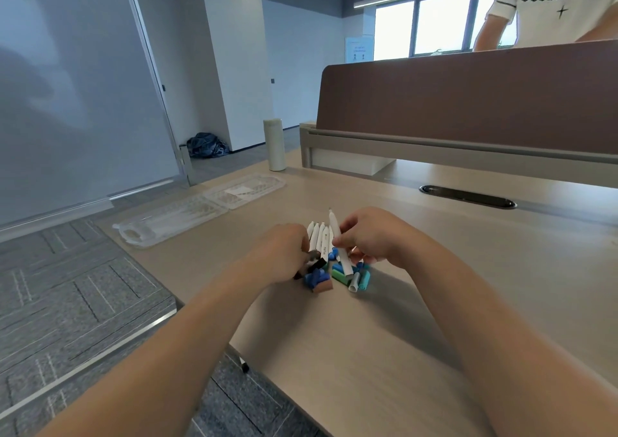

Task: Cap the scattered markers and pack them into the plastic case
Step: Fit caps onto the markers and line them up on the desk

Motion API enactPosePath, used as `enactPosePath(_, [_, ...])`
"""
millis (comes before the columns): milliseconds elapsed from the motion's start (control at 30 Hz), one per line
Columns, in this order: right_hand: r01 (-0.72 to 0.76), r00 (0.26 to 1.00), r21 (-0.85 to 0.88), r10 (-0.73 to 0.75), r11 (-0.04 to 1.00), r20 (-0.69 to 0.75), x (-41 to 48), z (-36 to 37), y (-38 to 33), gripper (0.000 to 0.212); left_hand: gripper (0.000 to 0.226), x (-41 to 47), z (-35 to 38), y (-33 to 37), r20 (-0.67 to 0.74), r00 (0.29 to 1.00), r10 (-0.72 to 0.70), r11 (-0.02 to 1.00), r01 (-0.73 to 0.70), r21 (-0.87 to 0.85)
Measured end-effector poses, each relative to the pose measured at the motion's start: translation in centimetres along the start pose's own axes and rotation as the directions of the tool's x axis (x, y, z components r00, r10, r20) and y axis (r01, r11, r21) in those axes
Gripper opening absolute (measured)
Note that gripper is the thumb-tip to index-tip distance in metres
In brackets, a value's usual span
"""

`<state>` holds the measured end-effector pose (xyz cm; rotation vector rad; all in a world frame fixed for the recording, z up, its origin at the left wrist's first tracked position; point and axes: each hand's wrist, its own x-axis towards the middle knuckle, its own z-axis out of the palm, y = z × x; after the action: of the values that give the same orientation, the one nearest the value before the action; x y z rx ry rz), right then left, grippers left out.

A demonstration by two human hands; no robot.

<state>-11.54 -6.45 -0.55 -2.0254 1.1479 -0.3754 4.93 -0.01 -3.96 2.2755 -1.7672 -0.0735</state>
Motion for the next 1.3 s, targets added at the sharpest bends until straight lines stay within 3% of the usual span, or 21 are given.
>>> enactPosePath(100, [0.005, 1.000, 0.012, -0.005, 1.000, -0.001, -0.1, -0.3, 0.1, 0.015, 0.016, -0.2, -0.1, -0.3, -0.054, 0.998, -0.022, 0.980, 0.010, -0.197])
enactPosePath(433, [-0.045, 0.998, -0.029, 0.046, 0.999, 0.041, -0.4, -1.3, 0.2, 0.014, 0.017, -1.3, -1.1, 1.3, -0.040, 0.999, 0.016, 0.901, -0.032, -0.432])
enactPosePath(533, [0.001, 0.996, -0.002, 0.000, 1.000, 0.093, -0.4, -1.7, 0.4, 0.014, 0.023, -1.2, -1.1, 1.2, -0.055, 0.993, -0.102, 0.748, 0.040, -0.663])
enactPosePath(667, [0.044, 0.964, 0.106, -0.070, 0.993, 0.255, -0.5, -1.6, 0.3, 0.015, 0.020, -1.0, -1.2, 0.9, -0.003, 0.967, -0.256, 0.411, 0.106, -0.905])
enactPosePath(733, [0.047, 0.943, 0.140, -0.090, 0.989, 0.322, -0.6, -1.3, 0.3, 0.014, 0.015, -1.0, -1.0, 1.0, 0.033, 0.960, -0.279, 0.270, 0.112, -0.956])
enactPosePath(833, [0.052, 0.926, 0.130, -0.097, 0.990, 0.364, -0.7, -1.0, 0.2, 0.018, 0.012, -1.0, -0.9, 1.0, 0.043, 0.955, -0.293, 0.172, 0.097, -0.980])
enactPosePath(1167, [0.055, 0.936, 0.022, -0.059, 0.998, 0.346, -0.7, -0.6, 0.1, 0.013, 0.014, -1.1, -0.4, 1.1, 0.050, 0.961, -0.273, 0.162, 0.098, -0.982])
enactPosePath(1300, [0.069, 0.947, 0.045, -0.080, 0.997, 0.311, -0.6, -0.5, 0.1, 0.014, 0.012, -1.3, -0.2, 1.4, 0.023, 0.966, -0.257, 0.219, 0.081, -0.972])
